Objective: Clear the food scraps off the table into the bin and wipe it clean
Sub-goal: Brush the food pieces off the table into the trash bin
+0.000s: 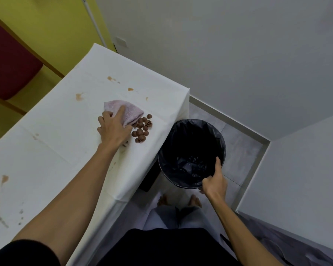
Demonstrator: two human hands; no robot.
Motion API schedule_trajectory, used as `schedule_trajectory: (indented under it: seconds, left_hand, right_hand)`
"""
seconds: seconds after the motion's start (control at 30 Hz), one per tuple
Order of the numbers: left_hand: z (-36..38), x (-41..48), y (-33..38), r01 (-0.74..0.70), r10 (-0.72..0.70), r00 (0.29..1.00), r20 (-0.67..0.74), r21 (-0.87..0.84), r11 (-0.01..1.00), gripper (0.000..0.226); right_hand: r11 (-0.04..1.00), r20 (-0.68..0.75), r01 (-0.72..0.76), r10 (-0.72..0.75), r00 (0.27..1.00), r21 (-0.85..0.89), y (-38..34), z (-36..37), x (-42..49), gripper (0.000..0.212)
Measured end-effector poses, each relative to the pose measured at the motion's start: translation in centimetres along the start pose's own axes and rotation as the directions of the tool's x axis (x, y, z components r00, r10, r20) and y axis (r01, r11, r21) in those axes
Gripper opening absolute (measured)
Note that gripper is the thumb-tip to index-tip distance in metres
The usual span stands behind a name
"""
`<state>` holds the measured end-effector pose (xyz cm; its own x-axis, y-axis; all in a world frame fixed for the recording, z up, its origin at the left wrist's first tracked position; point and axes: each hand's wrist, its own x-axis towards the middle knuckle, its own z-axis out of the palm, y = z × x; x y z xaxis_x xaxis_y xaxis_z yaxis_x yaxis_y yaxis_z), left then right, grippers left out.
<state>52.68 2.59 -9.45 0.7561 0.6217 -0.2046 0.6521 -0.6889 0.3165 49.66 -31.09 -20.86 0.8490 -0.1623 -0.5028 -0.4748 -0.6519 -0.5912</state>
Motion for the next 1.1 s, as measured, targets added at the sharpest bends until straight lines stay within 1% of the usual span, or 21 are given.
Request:
schedule_trajectory:
  seconds: [0.3,0.73,0.9,1.1]
  left_hand:
    - [1.8,-0.6,3.3,-0.002,0.001,1.000,-0.028,-0.029,1.000,0.066]
    - [3.3,-1.9,5.4,-0.012,0.010,0.999,-0.031,-0.050,0.999,0.065]
    - [4.4,-3.2,6.9,-0.066,0.065,0.998,-0.025,-0.046,0.997,0.065]
    - [6.2,-6.4,9.2,-0.137,0.134,0.989,-0.057,-0.055,0.989,0.067]
  right_hand:
    - [1.000,0.001,0.003,-0.003,1.000,0.006,-0.5,-0.2,0.0,0.102]
    - [1.000,0.007,0.023,-0.023,1.000,0.015,-0.5,-0.2,0.3,0.104]
    - [0.999,0.003,0.032,-0.032,0.999,0.019,-0.7,-0.5,0.4,0.102]
    - [0.999,-0.004,0.051,-0.051,0.999,0.012,-0.9,-0.7,0.5,0.100]
